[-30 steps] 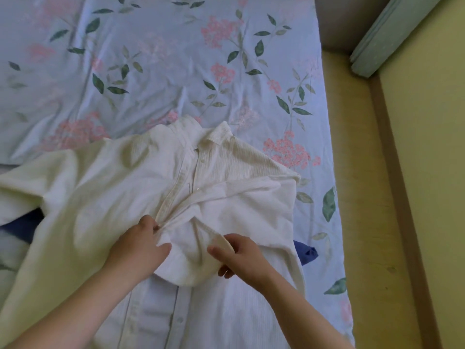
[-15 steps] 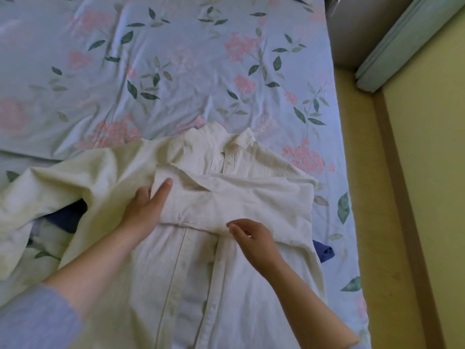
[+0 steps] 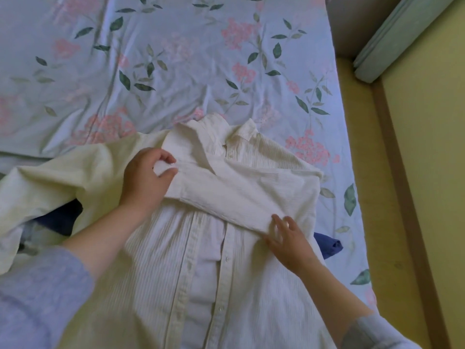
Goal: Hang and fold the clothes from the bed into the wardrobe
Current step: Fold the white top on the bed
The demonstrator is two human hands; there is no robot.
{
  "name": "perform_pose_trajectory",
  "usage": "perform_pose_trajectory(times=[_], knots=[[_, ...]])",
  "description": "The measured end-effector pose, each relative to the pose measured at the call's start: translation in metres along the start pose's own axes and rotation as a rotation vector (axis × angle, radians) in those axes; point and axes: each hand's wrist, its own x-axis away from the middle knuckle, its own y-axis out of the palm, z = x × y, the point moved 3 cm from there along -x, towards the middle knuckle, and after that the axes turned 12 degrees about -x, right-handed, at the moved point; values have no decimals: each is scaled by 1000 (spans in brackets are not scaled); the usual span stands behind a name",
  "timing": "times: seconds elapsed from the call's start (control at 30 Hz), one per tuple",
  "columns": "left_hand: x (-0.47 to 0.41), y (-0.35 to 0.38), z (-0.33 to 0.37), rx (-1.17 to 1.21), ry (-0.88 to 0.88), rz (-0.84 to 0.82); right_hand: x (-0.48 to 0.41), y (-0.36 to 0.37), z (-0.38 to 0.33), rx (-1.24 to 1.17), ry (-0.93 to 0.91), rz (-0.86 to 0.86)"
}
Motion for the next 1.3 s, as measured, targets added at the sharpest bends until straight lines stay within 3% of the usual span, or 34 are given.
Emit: perform_pose_trajectory(times=[0.07, 0.13, 0.23, 0.43, 0.7, 0.97, 1.1, 1.17, 1.23, 1.3], knots=[[-6, 6, -3, -49, 18, -58, -1, -2, 6, 114, 43, 20], [-4, 21, -17, -156, -154, -224, -2, -4, 15, 271, 141, 11], [3, 37, -34, -230, -372, -413, -1, -7, 28, 269, 300, -19], [11, 39, -32, -110, -270, -362, 5, -22, 52, 325, 341, 212], [18, 48, -21, -185, -193, -324, 8, -47, 78, 386, 274, 365], [24, 52, -13, -137, -148, -349, 9, -44, 94, 605, 233, 308], [29, 50, -14, -106, -164, -393, 6, -36, 77, 523, 333, 236], [28, 50, -12, -93, -179, -390, 1, -41, 66, 427, 279, 261], [23, 50, -5, -94, -190, -370, -7, -52, 56, 422, 91, 321], [15, 49, 5, -118, -170, -335, -13, -60, 54, 467, -82, 277]])
